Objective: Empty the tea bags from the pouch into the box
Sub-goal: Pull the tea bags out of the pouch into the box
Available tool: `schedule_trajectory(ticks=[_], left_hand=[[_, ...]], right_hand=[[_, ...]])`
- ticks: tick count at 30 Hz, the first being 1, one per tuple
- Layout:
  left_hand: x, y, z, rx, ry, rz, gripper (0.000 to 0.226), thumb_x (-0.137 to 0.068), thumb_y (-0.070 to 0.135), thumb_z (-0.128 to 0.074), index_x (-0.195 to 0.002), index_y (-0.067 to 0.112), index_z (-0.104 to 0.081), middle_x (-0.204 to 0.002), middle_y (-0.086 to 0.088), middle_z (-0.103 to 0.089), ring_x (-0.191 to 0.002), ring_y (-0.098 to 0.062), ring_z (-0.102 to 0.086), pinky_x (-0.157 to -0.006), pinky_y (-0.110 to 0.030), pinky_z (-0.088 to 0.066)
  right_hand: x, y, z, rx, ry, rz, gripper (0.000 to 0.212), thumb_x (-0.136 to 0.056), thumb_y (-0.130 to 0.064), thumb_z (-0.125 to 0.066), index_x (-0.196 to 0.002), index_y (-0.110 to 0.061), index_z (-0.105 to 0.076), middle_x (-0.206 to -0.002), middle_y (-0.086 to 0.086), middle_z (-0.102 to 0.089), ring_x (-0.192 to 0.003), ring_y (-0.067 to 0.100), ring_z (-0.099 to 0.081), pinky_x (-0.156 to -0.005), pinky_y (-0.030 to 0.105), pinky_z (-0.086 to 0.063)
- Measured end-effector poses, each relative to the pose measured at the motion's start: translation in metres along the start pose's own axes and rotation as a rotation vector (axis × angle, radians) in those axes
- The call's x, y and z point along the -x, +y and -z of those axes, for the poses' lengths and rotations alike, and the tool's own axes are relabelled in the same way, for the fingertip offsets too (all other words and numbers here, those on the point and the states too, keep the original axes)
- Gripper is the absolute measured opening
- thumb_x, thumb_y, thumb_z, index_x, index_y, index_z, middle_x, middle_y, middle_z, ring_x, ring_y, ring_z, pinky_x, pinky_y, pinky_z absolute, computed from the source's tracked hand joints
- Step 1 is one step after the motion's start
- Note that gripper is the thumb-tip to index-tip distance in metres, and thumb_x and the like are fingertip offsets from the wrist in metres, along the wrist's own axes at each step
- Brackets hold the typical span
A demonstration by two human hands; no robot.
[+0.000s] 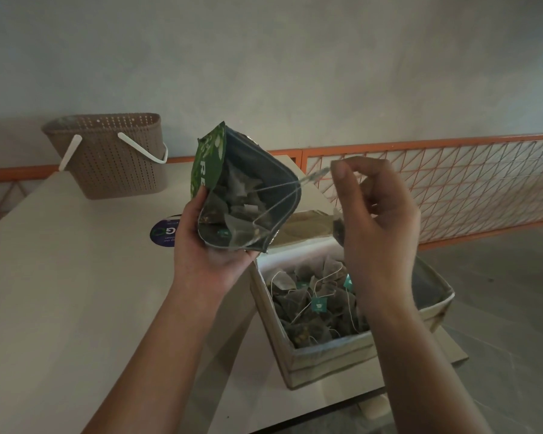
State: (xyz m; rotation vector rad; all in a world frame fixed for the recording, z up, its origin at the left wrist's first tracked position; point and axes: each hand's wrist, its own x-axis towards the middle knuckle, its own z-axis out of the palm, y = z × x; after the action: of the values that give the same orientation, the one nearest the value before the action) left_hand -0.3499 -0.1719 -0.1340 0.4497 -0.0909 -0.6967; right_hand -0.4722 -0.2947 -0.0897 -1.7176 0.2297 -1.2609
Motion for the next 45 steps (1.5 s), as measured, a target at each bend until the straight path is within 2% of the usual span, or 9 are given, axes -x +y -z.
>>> schedule_trajectory(ticks=[5, 10, 15, 21, 26, 29, 33, 39, 45], left_hand=[[0.001, -0.001, 0.0, -0.014, 0.021, -0.01, 0.05, -0.084, 0.045, -0.065, -0.128, 0.021, -0.069, -0.126, -0.012, -0.071, -0.106, -0.033, -0.073, -0.081, -0.044, -0.06], [0.001, -0.002, 0.001, 0.012, 0.031, -0.015, 0.053, -0.085, 0.045, -0.066, -0.131, 0.019, -0.068, -0.13, -0.015, -0.069, -0.115, -0.037, -0.068, -0.091, -0.046, -0.055], [-0.002, -0.001, 0.004, -0.012, -0.013, -0.008, 0.056, -0.091, 0.048, -0.06, -0.139, 0.019, -0.061, -0.138, -0.015, -0.063, -0.128, -0.038, -0.059, -0.107, -0.05, -0.047], [-0.004, 0.0, 0.006, -0.046, -0.023, -0.009, 0.059, -0.094, 0.05, -0.056, -0.143, 0.017, -0.057, -0.142, -0.013, -0.061, -0.132, -0.033, -0.057, -0.113, -0.046, -0.042], [-0.001, 0.0, 0.004, -0.027, 0.031, -0.026, 0.059, -0.091, 0.047, -0.06, -0.14, 0.015, -0.06, -0.141, -0.01, -0.062, -0.123, -0.029, -0.064, -0.095, -0.039, -0.057], [0.0, 0.0, 0.001, -0.009, 0.013, -0.003, 0.055, -0.093, 0.047, -0.057, -0.134, 0.012, -0.064, -0.131, -0.012, -0.068, -0.106, -0.031, -0.071, -0.079, -0.04, -0.062], [0.001, -0.002, 0.002, -0.048, -0.014, 0.002, 0.059, -0.089, 0.048, -0.057, -0.136, 0.013, -0.063, -0.142, -0.014, -0.06, -0.126, -0.032, -0.061, -0.107, -0.044, -0.048], [-0.006, 0.002, 0.005, -0.022, -0.032, 0.006, 0.056, -0.096, 0.05, -0.054, -0.143, 0.019, -0.057, -0.143, -0.013, -0.06, -0.132, -0.033, -0.056, -0.103, -0.046, -0.05], [-0.008, 0.001, 0.004, 0.023, -0.043, 0.009, 0.051, -0.098, 0.049, -0.053, -0.141, 0.022, -0.06, -0.138, -0.013, -0.064, -0.123, -0.033, -0.062, -0.098, -0.045, -0.053]], right_hand=[[0.0, 0.01, 0.002, 0.113, -0.135, -0.058, 0.01, -0.092, -0.035, -0.064, -0.092, -0.026, -0.067, -0.054, 0.01, -0.046, -0.053, 0.04, -0.047, -0.049, 0.05, -0.046], [-0.001, 0.008, 0.008, 0.004, 0.021, -0.112, 0.012, -0.096, -0.035, -0.058, -0.092, -0.025, -0.062, -0.064, 0.011, -0.043, -0.061, 0.042, -0.041, -0.05, 0.053, -0.046], [-0.002, 0.032, 0.009, 0.172, -0.104, -0.16, 0.017, -0.086, -0.046, -0.058, -0.095, -0.032, -0.059, -0.096, -0.002, -0.06, -0.078, 0.022, -0.06, -0.074, 0.053, -0.054], [0.016, 0.032, -0.012, 0.235, -0.318, -0.108, 0.022, -0.083, -0.047, -0.065, -0.1, -0.033, -0.064, -0.116, -0.01, -0.046, -0.106, 0.004, -0.053, -0.088, 0.017, -0.047], [0.021, 0.035, -0.033, 0.487, -0.482, -0.048, 0.064, -0.074, -0.079, -0.049, -0.126, -0.043, -0.056, -0.128, -0.007, -0.04, -0.122, 0.02, -0.047, -0.096, 0.046, -0.049], [0.023, 0.037, -0.039, 0.556, -0.464, -0.016, 0.047, -0.077, -0.071, -0.054, -0.113, -0.042, -0.064, -0.112, -0.006, -0.044, -0.11, 0.021, -0.052, -0.09, 0.046, -0.051], [0.026, 0.043, -0.037, 0.41, -0.441, -0.055, 0.011, -0.085, -0.044, -0.068, -0.092, -0.036, -0.071, -0.103, -0.005, -0.048, -0.1, 0.019, -0.056, -0.085, 0.044, -0.052], [0.01, 0.029, -0.004, 0.092, -0.32, -0.211, 0.007, -0.092, -0.033, -0.059, -0.092, -0.026, -0.061, -0.105, -0.004, -0.065, -0.09, 0.0, -0.065, -0.078, 0.012, -0.053], [-0.004, 0.03, 0.035, -0.049, -0.166, -0.276, 0.009, -0.093, -0.018, -0.06, -0.098, -0.011, -0.055, -0.102, 0.005, -0.068, -0.087, 0.012, -0.071, -0.078, 0.031, -0.06]])
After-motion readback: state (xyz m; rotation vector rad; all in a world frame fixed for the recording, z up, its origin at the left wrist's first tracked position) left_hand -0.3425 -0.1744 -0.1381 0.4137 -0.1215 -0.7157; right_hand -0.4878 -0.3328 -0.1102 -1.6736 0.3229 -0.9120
